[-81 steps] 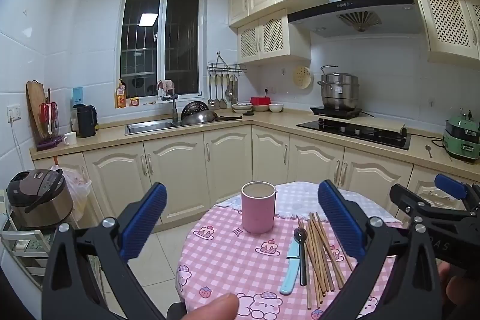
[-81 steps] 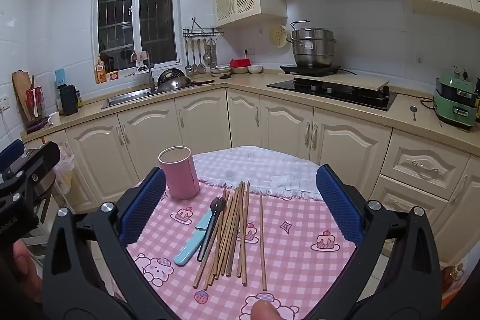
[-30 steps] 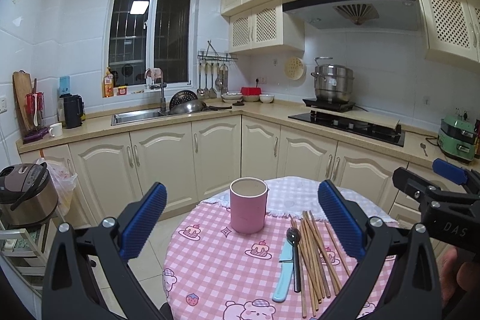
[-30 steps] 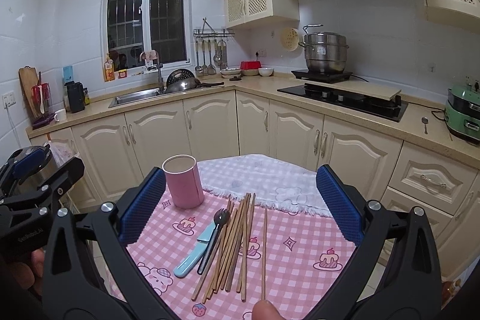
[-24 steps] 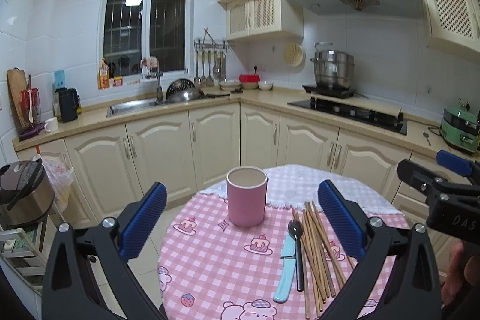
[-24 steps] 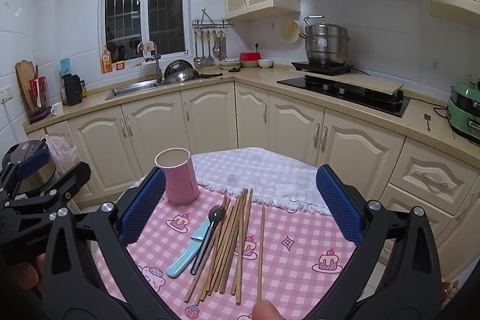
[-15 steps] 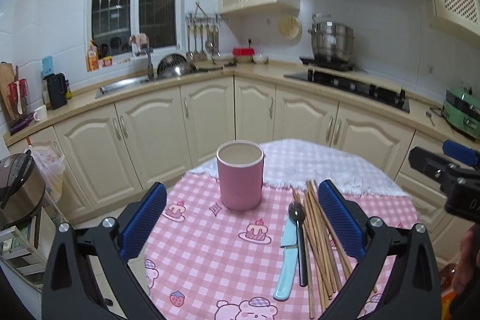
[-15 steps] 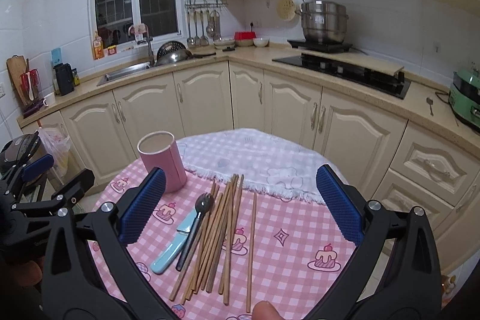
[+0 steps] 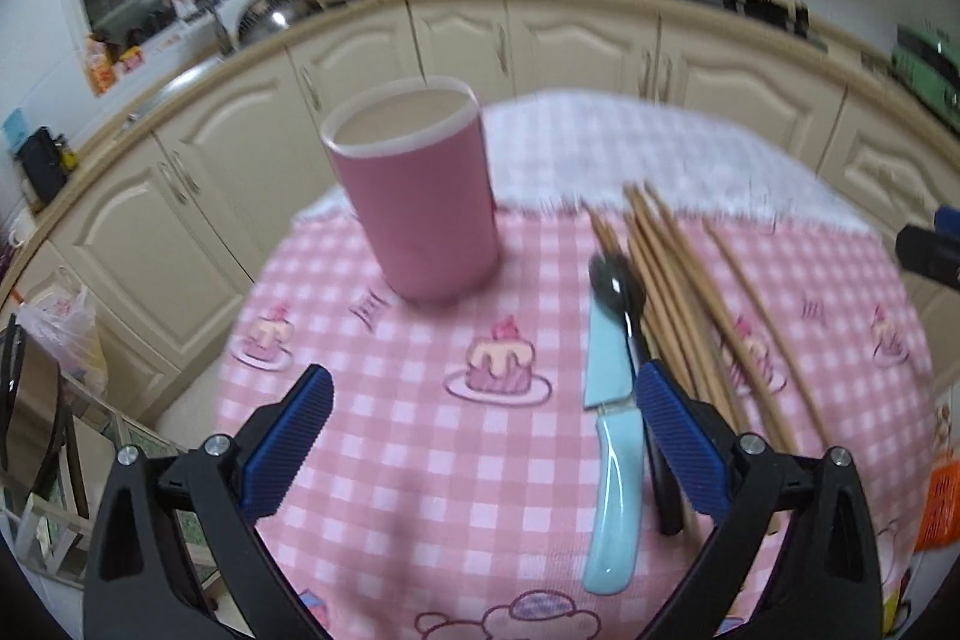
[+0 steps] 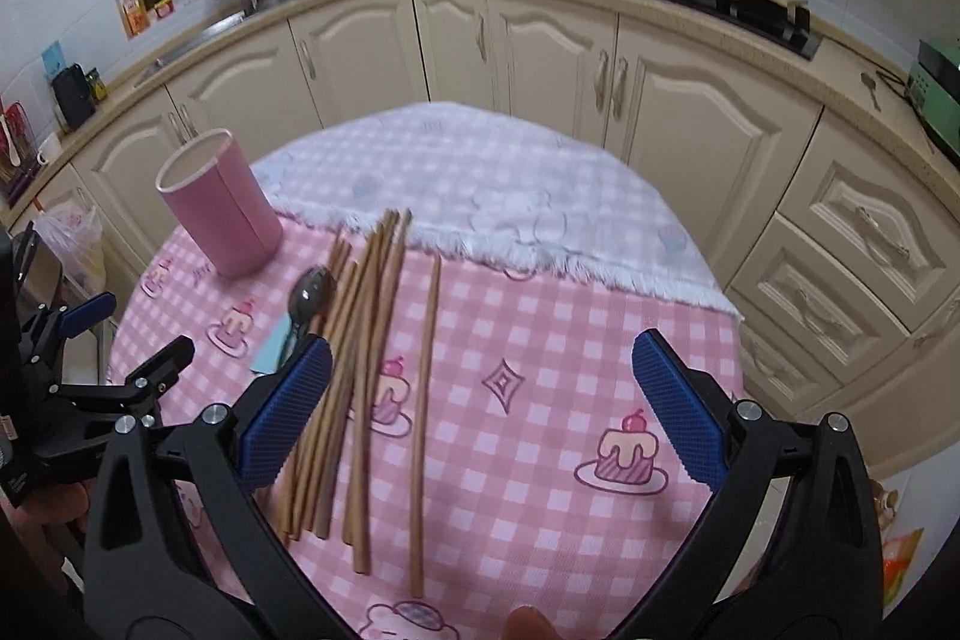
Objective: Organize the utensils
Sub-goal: 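Lower the left tool onto the light-blue knife and grasp it while the right tool grasps a chopstick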
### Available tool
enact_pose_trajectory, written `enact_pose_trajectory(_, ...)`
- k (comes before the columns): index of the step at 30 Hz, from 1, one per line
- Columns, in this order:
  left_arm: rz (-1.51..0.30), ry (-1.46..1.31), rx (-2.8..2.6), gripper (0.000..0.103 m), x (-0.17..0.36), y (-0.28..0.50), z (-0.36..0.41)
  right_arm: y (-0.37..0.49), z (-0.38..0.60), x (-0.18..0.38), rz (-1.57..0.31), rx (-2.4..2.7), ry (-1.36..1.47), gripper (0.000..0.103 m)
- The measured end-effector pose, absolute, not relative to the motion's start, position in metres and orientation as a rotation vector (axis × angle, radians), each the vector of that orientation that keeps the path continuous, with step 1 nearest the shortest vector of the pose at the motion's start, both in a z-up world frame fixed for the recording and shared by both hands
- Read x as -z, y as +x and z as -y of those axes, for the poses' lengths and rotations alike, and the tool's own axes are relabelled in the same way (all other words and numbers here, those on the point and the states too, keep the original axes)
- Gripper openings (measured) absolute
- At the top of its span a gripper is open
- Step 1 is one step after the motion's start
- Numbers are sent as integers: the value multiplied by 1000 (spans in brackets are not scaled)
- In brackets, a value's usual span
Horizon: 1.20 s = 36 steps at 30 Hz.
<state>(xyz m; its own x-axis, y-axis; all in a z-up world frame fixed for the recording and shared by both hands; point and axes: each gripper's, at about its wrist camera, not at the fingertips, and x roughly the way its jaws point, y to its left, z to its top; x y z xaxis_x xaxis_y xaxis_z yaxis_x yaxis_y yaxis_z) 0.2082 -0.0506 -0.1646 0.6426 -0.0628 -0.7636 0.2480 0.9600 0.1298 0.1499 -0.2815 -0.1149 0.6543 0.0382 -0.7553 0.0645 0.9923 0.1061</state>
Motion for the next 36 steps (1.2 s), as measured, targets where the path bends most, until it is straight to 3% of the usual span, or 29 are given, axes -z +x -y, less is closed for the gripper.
enact_pose_trajectory(7,-976,288,215,99,203,227,62,167,284,139,-944,10,121,98)
enact_pose_trajectory(20,-1038,301,267,98,221,255,91,183,287,164,-1030,-3,104,98)
enact_pose_trajectory(21,-1040,296,271,97,220,256,91,184,286,166,-1039,-4,92,98)
enact_pose_trajectory(23,-1049,272,300,82,219,258,89,188,281,170,-1059,-18,71,98)
enact_pose_trajectory(25,-1060,259,332,73,217,258,90,193,277,174,-1074,-25,54,98)
enact_pose_trajectory(29,-1058,301,354,67,214,261,97,209,265,180,-1107,-35,13,97)
enact_pose_trajectory(31,-1060,307,359,67,213,265,98,216,261,182,-1122,-40,4,89)
enact_pose_trajectory(34,-1069,315,387,62,213,270,100,225,253,188,-1161,-51,-13,67)
enact_pose_trajectory(35,-1076,305,405,58,214,273,99,228,251,192,-1179,-60,-12,51)
enact_pose_trajectory(36,-1077,294,418,57,216,274,98,230,248,193,-1179,-64,-15,45)
